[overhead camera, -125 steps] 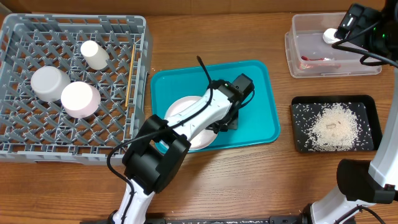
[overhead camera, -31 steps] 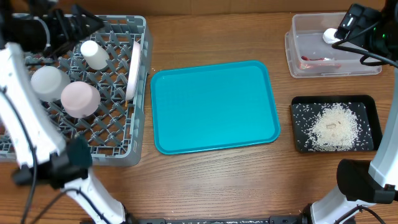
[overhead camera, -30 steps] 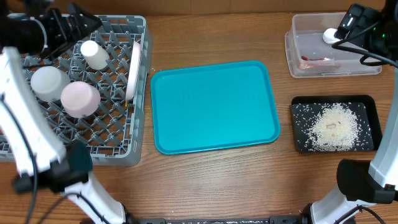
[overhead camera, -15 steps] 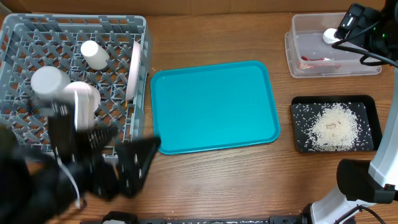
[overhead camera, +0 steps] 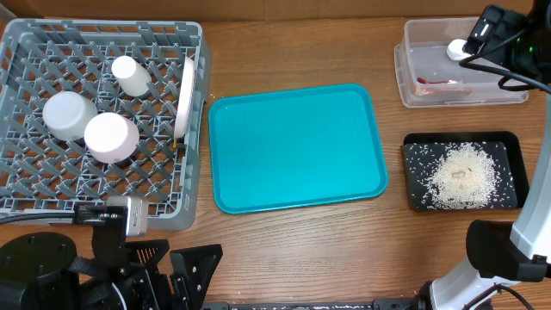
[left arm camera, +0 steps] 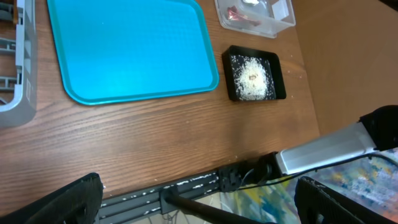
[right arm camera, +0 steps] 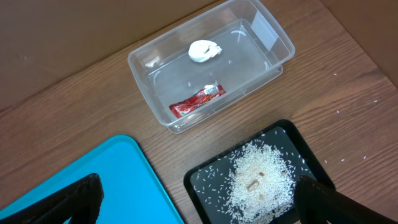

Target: Sort waste into correct bins and load items into the dishwasher

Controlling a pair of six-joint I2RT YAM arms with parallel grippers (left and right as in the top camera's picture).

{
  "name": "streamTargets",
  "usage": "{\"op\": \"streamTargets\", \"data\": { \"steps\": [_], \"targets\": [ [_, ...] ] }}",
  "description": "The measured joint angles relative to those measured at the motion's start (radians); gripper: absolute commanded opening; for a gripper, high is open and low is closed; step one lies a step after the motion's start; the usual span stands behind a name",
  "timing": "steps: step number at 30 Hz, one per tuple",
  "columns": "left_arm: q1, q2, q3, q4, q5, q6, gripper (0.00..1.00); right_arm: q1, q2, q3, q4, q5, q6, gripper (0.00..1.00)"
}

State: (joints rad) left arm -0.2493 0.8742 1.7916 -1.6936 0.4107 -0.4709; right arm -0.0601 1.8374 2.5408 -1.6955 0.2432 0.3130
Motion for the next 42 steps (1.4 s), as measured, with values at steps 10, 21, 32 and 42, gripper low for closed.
{"op": "streamTargets", "data": {
  "steps": [10,21,32,42],
  "targets": [
    [0.000,-0.007,-0.088,0.012,-0.036,0.217,1.00,0.000,0.000,0.000,0.000,0.000,0.000,1.00],
    [0.077,-0.290,-0.730,0.592,-0.098,0.325,1.00,0.000,0.000,-0.001,0.000,0.001,0.000,1.00],
    [0.152,-0.654,-1.250,0.895,-0.216,0.349,1.00,0.000,0.000,-0.002,0.000,0.000,0.000,1.00],
    [0.156,-0.824,-1.594,1.369,-0.284,0.372,1.00,0.000,0.000,-0.002,0.000,0.000,0.000,1.00]
  ]
}}
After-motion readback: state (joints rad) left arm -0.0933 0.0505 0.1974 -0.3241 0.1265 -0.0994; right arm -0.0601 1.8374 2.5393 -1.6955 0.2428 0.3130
